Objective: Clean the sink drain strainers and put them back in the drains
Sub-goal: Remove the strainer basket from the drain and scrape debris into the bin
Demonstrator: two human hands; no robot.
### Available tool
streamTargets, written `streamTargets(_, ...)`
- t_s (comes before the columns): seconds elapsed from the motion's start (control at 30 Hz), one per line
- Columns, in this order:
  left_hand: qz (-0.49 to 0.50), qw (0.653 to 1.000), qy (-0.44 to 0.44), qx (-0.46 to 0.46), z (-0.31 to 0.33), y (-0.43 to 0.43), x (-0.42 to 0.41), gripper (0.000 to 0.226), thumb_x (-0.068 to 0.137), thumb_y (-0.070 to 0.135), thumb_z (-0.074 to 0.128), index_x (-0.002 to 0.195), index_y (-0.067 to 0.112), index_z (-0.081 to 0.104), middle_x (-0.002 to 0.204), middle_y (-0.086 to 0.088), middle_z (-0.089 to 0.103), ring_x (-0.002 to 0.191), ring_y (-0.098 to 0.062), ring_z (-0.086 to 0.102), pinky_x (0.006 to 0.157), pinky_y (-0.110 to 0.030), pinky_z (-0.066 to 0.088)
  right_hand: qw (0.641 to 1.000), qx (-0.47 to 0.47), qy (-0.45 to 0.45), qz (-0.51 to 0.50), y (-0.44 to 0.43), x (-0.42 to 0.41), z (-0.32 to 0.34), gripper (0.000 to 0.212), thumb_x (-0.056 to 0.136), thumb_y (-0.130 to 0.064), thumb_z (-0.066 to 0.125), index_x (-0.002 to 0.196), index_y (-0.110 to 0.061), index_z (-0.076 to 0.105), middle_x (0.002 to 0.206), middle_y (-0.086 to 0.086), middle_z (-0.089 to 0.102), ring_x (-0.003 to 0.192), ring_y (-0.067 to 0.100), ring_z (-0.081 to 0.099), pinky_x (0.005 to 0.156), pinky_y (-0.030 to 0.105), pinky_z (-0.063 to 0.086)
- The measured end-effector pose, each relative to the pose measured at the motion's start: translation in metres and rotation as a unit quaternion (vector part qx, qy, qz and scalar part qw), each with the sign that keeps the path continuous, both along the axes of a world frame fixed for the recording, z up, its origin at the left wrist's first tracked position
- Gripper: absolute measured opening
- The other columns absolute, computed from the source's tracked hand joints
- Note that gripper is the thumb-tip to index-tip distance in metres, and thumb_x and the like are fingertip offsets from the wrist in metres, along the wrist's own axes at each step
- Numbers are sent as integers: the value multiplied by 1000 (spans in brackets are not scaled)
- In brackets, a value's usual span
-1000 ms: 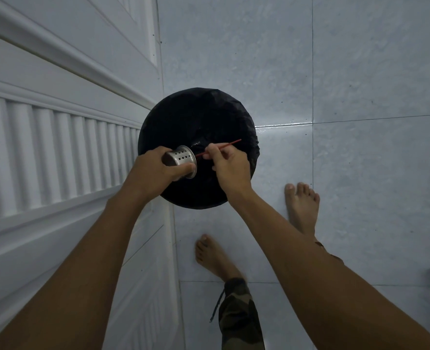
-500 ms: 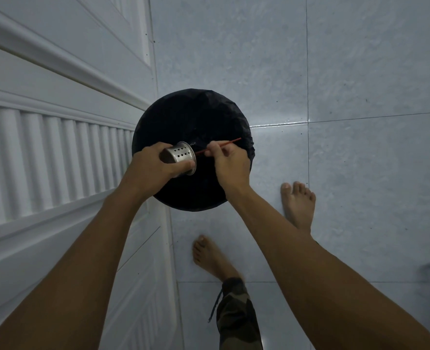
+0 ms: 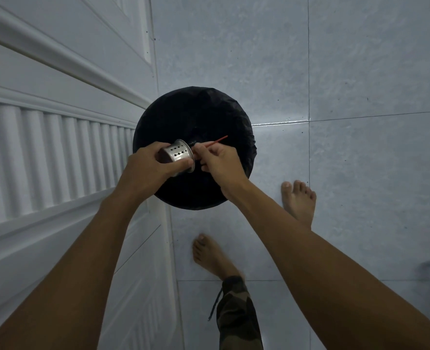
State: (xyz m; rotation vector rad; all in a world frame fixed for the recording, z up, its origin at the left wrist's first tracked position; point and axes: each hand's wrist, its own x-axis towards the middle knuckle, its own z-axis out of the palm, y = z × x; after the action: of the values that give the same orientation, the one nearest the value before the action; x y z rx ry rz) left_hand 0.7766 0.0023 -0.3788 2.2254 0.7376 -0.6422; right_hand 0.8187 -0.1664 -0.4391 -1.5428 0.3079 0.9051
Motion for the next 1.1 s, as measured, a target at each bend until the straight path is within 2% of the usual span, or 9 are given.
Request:
streamTargets(0.1, -2, 1000, -10, -10, 2, -1, -3, 74, 77, 55, 83, 140, 25, 60, 124, 4, 69, 106, -13, 66, 76, -18, 47, 998, -55, -21, -13, -4, 5, -4, 16, 99, -31, 65, 93, -22, 77, 86, -7, 79, 91, 7, 73, 92, 38, 58)
streamTargets(0.23, -6, 1000, -23, -2, 3, 1, -4, 75, 75, 52, 86, 140, 24, 60, 125, 1, 70, 110, -17, 66, 87, -27, 53, 998, 52, 23, -33, 1, 14, 3, 16, 99, -28, 65, 94, -21, 78, 89, -6, 80, 83, 1, 72, 73, 20, 57)
streamTargets(0.43, 2, 1000, -24, -20, 8, 8, -3, 77, 70, 56, 87, 137, 26, 63, 122, 3, 71, 109, -15, 68, 92, -33, 57, 996, 3, 9, 91, -21, 20, -6, 17, 100, -29, 65, 97, -17, 77, 85, -6, 80, 79, 1, 72, 79, 25, 59)
streamTargets(0.53, -5, 999, -5, -32, 8, 2, -3, 77, 71, 57, 86, 138, 28, 62, 122, 6, 72, 108, -14, 68, 96, -39, 58, 998, -28, -43, 48, -19, 21, -5, 17, 99, -33, 65, 96, -22, 78, 84, -9, 79, 84, 2, 73, 78, 24, 58)
streamTargets(0.67, 24, 998, 13, -64, 5, -2, 1, 73, 71, 58, 86, 135, 29, 64, 118, 8, 73, 107, -13, 70, 97, -43, 58, 996, 80, 34, 2, -20, 17, 0, 17, 99, -31, 66, 98, -20, 79, 90, -3, 80, 80, 1, 72, 71, 17, 57)
streamTargets(0.73, 47, 996, 22, -78, 5, 1, 2, 73, 69, 60, 87, 133, 31, 66, 114, 8, 75, 105, -14, 71, 97, -45, 58, 997, 53, 24, 41, -25, 14, -4, 16, 99, -30, 66, 99, -20, 78, 89, -3, 80, 82, 4, 72, 76, 21, 58)
streamTargets(0.9, 86, 989, 88, -82, 1, 2, -5, 58, 72, 58, 85, 118, 25, 74, 106, 3, 76, 98, -18, 74, 89, -41, 61, 990, -101, -91, 40, -20, 15, -6, 17, 98, -35, 67, 97, -25, 80, 81, -15, 78, 84, -4, 69, 95, 35, 57)
streamTargets(1.0, 140, 979, 105, -103, -1, -1, -7, 39, 76, 60, 80, 95, 27, 75, 95, 2, 77, 87, -18, 76, 59, -21, 54, 993, -58, -95, 49, -15, 15, -1, 15, 97, -38, 66, 95, -29, 78, 82, -17, 78, 85, -5, 70, 90, 33, 59)
streamTargets(1.1, 179, 967, 111, -146, 1, -3, -2, 44, 76, 64, 77, 102, 29, 75, 97, 3, 79, 81, -15, 78, 66, -25, 53, 994, -9, -45, 97, -12, 10, -6, 16, 97, -34, 67, 98, -23, 79, 88, -13, 78, 83, -4, 71, 76, 20, 59)
